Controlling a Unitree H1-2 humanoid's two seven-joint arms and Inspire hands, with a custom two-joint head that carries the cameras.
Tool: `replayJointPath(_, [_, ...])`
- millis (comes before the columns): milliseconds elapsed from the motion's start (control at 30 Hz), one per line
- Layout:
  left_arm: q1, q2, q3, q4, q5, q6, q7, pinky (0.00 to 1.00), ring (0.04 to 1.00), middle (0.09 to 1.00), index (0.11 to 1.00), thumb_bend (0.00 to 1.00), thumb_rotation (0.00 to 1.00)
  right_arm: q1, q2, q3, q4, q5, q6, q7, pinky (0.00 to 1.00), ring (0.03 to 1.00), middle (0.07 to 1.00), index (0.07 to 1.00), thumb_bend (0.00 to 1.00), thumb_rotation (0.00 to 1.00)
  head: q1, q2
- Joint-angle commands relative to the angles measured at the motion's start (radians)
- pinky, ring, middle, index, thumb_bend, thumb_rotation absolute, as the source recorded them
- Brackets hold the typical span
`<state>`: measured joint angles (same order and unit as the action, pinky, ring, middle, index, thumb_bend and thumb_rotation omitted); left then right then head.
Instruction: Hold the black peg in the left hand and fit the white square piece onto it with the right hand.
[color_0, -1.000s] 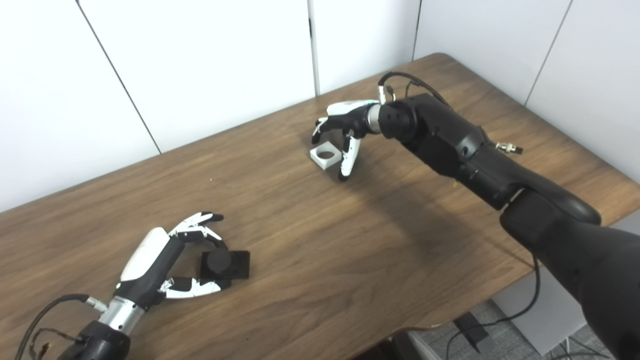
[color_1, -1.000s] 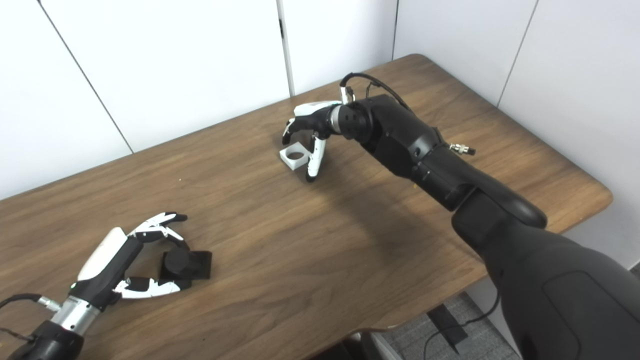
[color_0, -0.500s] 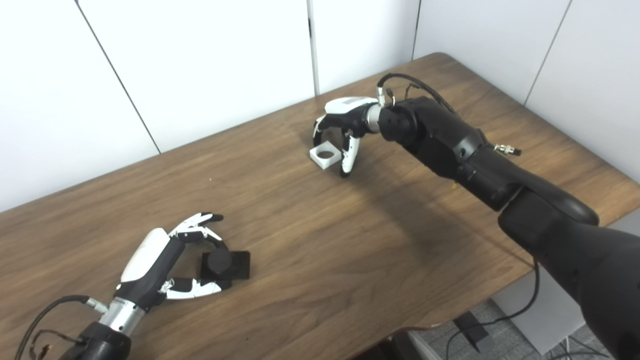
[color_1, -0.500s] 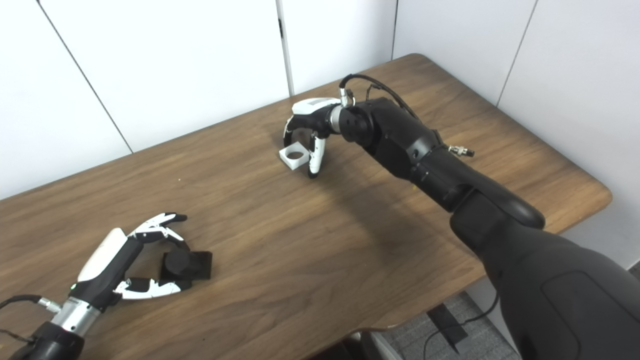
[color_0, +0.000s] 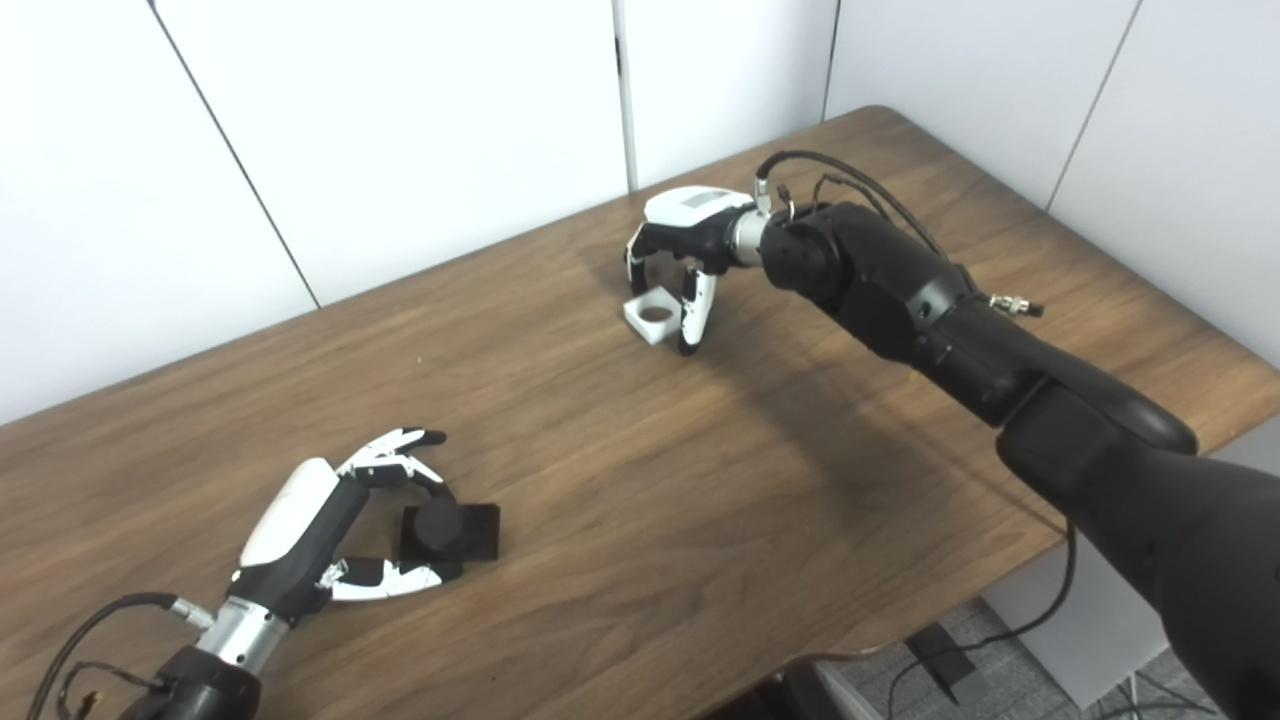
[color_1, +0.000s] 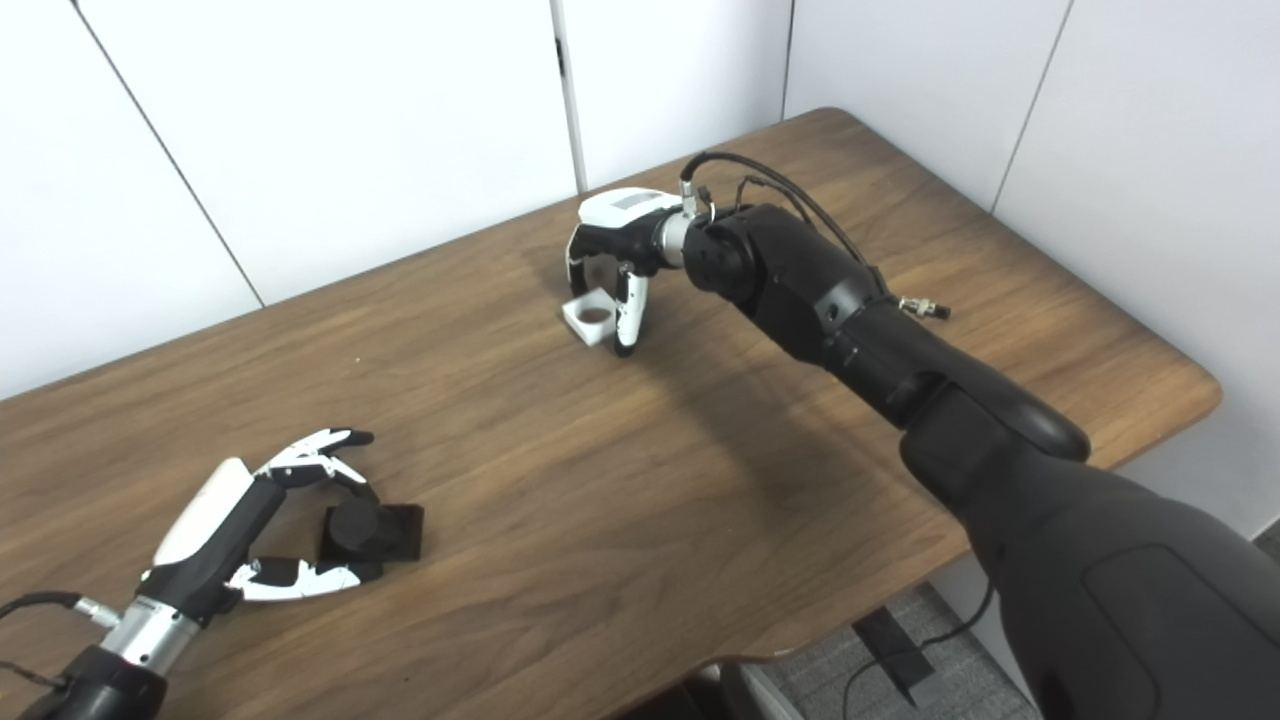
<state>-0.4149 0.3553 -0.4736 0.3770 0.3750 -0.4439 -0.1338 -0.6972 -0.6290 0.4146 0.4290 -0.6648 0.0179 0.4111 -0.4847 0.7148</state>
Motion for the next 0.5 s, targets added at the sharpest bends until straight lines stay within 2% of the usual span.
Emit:
replayJointPath(0, [0.07,0.033,-0.048,0.029,0.053,0.052,-0.11,0.78,0.912,0.865,0.49,0.52,0.05,-0.006,-0.001,0.001,0.0,-0.038,-0.001,-0.035,0.75,0.846,0.834,0.49,0.52,0.14,-0.002,0.001])
replayJointPath(133, [0.072,0.035,-0.05,0.026,0.06,0.053,-0.108,0.78,0.911,0.866,0.49,0.52,0.05,0.001,0.001,-0.001,0.001,-0.046,-0.006,-0.07,0.74,0.831,0.812,0.485,0.52,0.14,-0.002,0.005])
replayJointPath(467, [0.078,0.036,-0.05,0.009,0.054,0.067,-0.116,0.78,0.913,0.866,0.491,0.52,0.05,0.015,-0.002,-0.006,-0.011,-0.052,-0.001,-0.08,0.72,0.823,0.8,0.482,0.52,0.14,0.001,0.012])
